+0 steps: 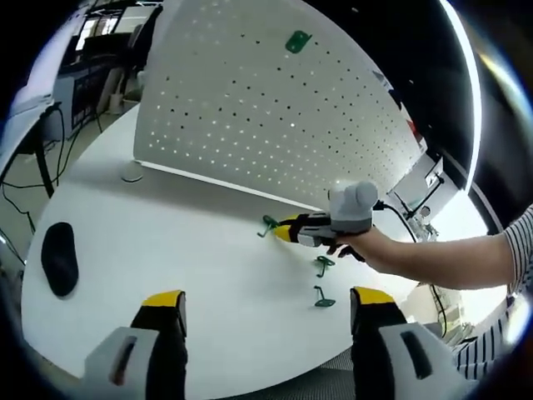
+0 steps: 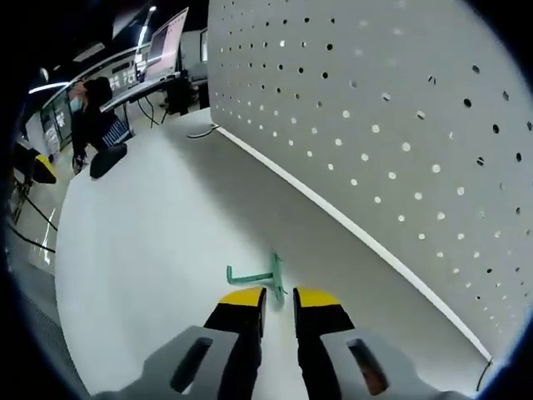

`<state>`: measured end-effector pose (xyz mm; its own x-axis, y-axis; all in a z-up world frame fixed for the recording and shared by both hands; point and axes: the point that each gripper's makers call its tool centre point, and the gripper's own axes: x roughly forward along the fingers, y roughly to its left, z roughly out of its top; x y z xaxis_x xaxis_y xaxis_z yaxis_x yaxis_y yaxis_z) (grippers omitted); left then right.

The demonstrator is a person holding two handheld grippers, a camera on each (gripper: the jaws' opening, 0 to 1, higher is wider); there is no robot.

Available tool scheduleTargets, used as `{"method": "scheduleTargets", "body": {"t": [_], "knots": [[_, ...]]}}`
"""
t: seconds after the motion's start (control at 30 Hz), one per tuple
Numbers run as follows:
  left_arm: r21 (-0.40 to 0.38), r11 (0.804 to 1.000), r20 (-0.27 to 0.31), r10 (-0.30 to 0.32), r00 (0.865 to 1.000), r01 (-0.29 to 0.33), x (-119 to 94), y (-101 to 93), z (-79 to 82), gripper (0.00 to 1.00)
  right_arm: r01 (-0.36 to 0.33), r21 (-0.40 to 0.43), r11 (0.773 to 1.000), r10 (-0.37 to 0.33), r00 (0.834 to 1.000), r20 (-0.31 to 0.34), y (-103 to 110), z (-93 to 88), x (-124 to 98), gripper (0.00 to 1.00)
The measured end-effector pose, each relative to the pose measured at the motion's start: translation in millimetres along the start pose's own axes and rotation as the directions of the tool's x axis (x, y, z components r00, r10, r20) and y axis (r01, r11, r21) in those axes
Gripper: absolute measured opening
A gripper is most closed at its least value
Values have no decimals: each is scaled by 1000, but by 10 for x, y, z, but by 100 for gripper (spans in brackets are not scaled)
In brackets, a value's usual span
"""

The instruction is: Insert the hook assembly into the mounting plate slot until the hook locks in place.

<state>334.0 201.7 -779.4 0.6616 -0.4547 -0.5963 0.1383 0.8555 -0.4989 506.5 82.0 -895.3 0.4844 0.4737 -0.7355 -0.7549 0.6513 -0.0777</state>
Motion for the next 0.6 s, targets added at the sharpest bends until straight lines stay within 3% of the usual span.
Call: {"method": "scheduleTargets", "body": {"t": [0.2, 0.6], "knots": [[-6, 1000, -7, 2, 1000, -2, -8, 13, -23, 82, -13, -64, 998, 13, 1000, -8, -6, 17, 30, 4], [5, 1000, -9, -6, 1000, 6, 26, -46, 2, 82, -19, -48, 999, 18, 1000, -24, 4, -42, -25, 1]]}}
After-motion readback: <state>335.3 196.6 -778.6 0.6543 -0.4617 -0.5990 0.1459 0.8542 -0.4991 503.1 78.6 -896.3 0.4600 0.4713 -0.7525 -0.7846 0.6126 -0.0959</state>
